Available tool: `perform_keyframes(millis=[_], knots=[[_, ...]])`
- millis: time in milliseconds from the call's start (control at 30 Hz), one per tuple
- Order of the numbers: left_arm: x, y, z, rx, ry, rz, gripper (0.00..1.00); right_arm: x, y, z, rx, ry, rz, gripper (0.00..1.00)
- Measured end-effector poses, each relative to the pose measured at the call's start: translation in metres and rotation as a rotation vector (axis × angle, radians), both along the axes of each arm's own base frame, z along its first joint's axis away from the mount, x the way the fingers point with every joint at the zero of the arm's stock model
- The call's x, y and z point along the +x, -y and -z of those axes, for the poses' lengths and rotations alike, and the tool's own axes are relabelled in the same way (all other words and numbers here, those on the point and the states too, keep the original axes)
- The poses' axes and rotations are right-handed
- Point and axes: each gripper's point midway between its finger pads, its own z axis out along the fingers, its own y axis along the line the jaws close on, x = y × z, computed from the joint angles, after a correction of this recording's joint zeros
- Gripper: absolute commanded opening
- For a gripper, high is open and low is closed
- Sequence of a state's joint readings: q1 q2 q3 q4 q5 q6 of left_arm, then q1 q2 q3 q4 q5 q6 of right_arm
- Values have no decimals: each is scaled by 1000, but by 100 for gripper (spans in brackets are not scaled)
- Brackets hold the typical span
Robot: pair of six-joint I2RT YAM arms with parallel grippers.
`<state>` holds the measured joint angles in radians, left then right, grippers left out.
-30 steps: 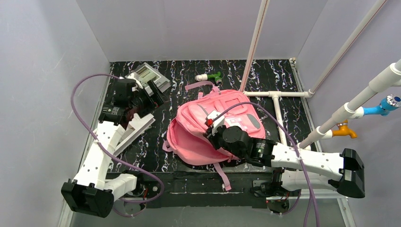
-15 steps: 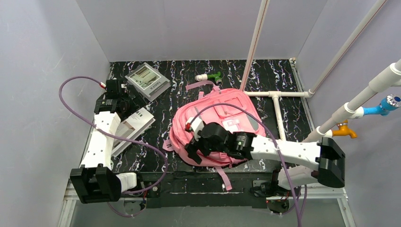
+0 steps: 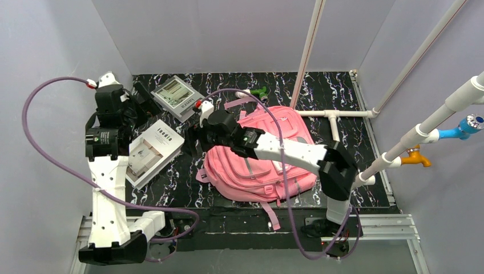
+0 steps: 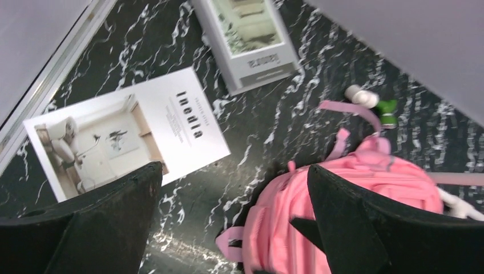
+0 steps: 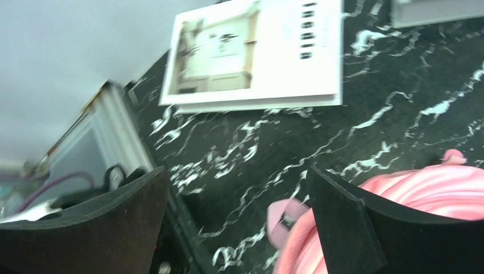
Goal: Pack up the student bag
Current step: Pick up the book from the center of the board.
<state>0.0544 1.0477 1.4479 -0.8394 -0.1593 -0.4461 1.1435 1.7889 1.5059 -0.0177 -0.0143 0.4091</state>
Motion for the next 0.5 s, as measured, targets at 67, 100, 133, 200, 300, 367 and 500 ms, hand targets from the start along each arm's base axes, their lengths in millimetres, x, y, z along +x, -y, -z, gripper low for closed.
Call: perform_keyframes(millis=[67, 100, 133, 200, 300, 367, 500], knots=[[-1, 5, -24, -12, 59, 19, 98, 29, -5, 23, -1, -42, 58, 88], [-1, 9, -32, -20, 79, 34, 98, 42, -7, 38, -5, -73, 85, 87], [-1, 15, -39, -33, 98, 63, 98, 55, -8, 53, -5, -102, 110, 84], [-1, 35, -45, -75, 119, 152, 98, 77, -10, 83, -9, -165, 158, 80], [-3, 73, -38, -176, 122, 311, 97, 106, -19, 120, -18, -231, 207, 77], [-7, 94, -24, -246, 95, 396, 93, 122, -36, 130, -1, -245, 216, 74], [-16, 122, -10, -333, 43, 517, 93, 138, -65, 136, 47, -263, 219, 68]])
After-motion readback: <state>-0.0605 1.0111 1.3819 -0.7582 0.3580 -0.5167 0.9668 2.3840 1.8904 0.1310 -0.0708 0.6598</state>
